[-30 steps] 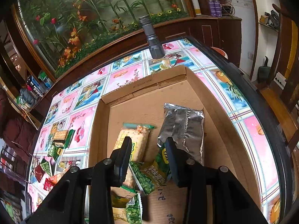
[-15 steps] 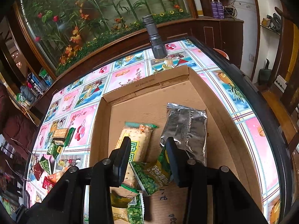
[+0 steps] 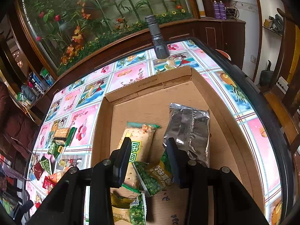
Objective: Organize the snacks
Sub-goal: 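Withdraw the right tool from the box while the left tool grasps the red-and-white packet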
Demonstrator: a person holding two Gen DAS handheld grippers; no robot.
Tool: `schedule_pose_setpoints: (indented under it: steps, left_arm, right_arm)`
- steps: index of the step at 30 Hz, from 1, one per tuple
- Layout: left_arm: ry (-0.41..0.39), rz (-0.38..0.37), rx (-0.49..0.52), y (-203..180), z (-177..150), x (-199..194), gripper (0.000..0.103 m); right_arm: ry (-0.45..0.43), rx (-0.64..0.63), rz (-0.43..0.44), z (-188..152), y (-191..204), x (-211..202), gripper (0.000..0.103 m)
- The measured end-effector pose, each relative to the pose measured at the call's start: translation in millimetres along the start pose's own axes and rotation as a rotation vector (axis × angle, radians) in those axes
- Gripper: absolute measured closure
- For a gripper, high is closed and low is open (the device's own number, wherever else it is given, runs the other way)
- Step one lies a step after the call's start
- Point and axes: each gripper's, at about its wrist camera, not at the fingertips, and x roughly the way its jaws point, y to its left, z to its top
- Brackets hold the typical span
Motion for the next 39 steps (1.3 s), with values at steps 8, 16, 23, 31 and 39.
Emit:
schedule_pose_setpoints:
  steps: [8, 16, 23, 31, 39]
  left_arm:
    - [0.077, -0.003, 0.023, 66.2, -26.1, -13.9, 0.038]
    - [0.132, -0.084, 0.078, 82.6, -42.8, -10.7, 0.033]
    - [0.223, -0.053, 0.108, 70.4, -26.9, 27.8, 0.033]
    - [0.233, 0.021, 0.113, 65.6, -15.8, 41.4, 0.050]
    - [0.188, 0.071, 0.068, 52.8, -10.7, 47.2, 0.074]
  right_arm:
    - [0.005, -0.005, -0.006, -1.7, 0.9, 3.0, 0.061]
    - [0.007, -0.006, -0.012, -2.0, 0.1, 4.9, 0.061]
    - [0.011, 0.003, 0.002, -1.5, -2.7, 4.2, 0.061]
    - [0.024, -0.010, 0.008, -5.8, 2.0, 10.1, 0.061]
    - [0.024, -0.007, 0.006, -7.9, 0.7, 13.6, 0.061]
